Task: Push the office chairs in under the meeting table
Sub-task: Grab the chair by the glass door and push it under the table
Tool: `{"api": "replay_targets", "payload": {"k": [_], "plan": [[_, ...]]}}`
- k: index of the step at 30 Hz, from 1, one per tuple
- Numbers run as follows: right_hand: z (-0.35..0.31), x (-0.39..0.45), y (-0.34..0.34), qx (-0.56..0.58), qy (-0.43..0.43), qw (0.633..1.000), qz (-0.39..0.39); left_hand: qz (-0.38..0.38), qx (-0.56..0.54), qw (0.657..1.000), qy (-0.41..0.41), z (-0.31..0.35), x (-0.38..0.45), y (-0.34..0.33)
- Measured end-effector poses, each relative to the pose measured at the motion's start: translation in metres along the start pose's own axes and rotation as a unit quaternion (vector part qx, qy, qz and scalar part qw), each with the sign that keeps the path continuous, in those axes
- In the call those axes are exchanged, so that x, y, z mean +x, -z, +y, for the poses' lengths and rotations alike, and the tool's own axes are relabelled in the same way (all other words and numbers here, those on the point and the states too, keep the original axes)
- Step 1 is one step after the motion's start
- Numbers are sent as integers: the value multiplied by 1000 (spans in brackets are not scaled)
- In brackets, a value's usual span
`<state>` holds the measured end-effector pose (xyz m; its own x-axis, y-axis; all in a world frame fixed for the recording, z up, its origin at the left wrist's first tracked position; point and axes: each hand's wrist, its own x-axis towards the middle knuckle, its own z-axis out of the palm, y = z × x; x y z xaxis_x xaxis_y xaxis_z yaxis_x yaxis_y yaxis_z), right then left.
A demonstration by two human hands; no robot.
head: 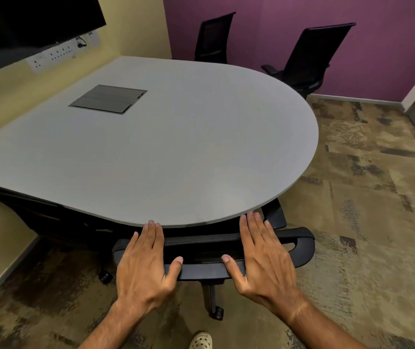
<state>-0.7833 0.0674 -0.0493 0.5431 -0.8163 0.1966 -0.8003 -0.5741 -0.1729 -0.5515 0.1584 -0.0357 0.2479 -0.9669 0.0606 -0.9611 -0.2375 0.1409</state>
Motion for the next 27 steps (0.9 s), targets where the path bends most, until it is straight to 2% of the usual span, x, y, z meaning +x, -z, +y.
{"api": "replay_targets", "payload": {"k": [17, 27], "plan": [[-73, 54, -23, 14, -26, 999, -35, 9, 21, 1000, -10, -87, 47, 12], [-64, 76, -25, -15, -8, 1000, -12, 28, 8, 1000, -9, -90, 56, 6]]}}
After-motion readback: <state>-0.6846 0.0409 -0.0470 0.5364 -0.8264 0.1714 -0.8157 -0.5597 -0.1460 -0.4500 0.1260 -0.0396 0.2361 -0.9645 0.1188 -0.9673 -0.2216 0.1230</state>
